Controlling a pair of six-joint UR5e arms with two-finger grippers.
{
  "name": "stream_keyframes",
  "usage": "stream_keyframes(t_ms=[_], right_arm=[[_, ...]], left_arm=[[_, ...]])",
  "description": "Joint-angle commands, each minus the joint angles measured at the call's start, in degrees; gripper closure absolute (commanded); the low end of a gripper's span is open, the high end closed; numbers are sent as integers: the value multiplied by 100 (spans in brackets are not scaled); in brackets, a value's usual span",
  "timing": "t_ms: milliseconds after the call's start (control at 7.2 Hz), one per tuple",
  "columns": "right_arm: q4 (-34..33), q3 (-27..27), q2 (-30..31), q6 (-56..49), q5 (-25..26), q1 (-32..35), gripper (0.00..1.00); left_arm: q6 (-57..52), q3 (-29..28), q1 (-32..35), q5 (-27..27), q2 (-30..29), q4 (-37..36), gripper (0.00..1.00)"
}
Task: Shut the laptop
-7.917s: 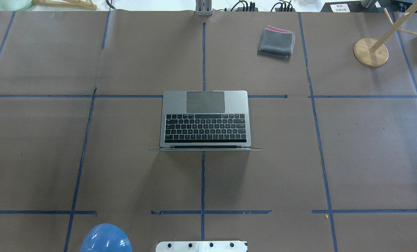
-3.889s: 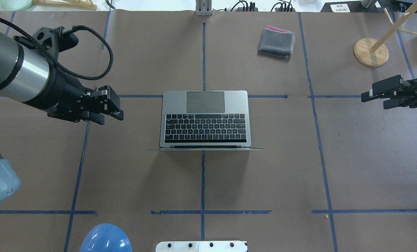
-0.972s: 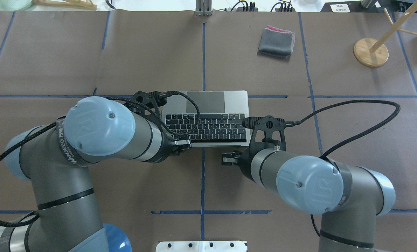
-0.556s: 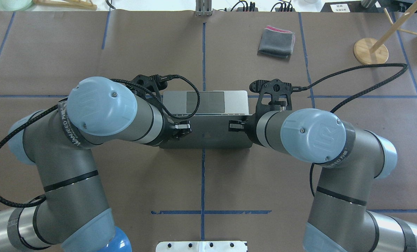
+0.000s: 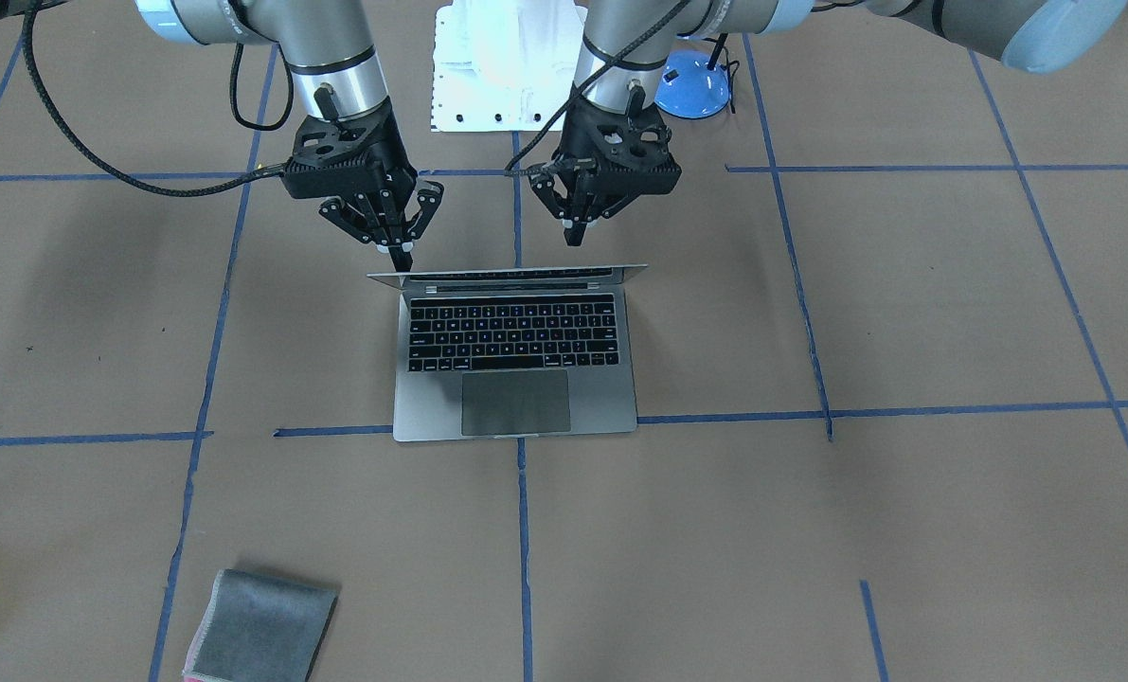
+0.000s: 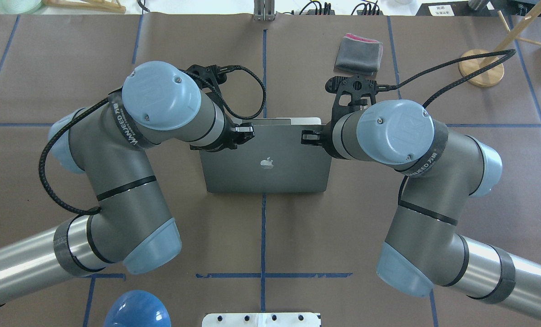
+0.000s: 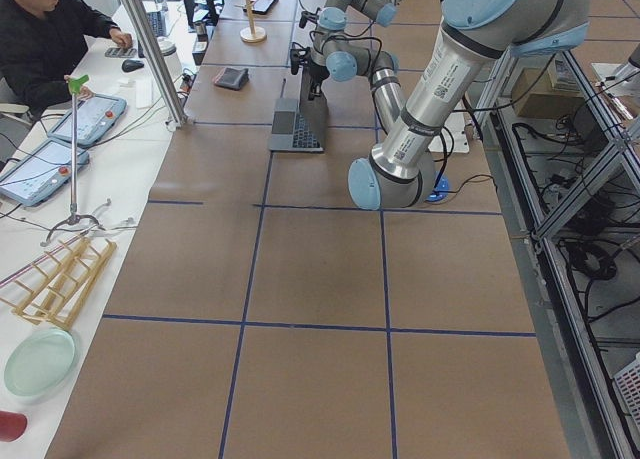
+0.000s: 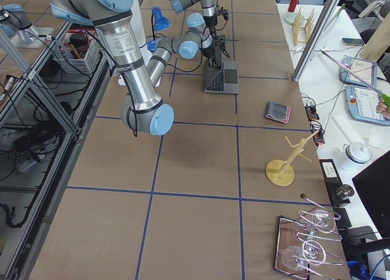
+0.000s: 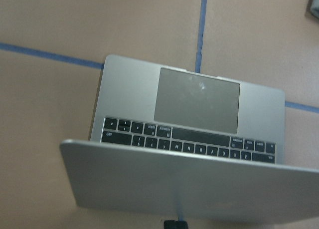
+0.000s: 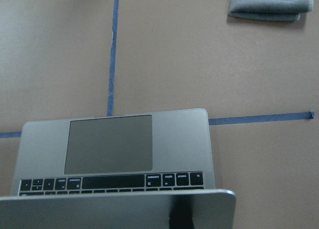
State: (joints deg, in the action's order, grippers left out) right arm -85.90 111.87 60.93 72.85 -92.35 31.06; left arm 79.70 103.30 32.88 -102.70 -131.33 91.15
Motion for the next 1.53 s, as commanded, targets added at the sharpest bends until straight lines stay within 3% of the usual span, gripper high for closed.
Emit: stream_keyframes(t_ms=[0,694,1389], right_arm=[[439,-392,-20,-34,-213,172,100],[1054,-1991,-837,-43,-477,436,100],[1433,-2959,-1277,-95,-688,515,100]], left_arm=[[-208,-651,261,-171,-59,498,100],[-393,-1249,376,-198,-209,841,100],[-447,-2409,465,-207,-498,1702,100]])
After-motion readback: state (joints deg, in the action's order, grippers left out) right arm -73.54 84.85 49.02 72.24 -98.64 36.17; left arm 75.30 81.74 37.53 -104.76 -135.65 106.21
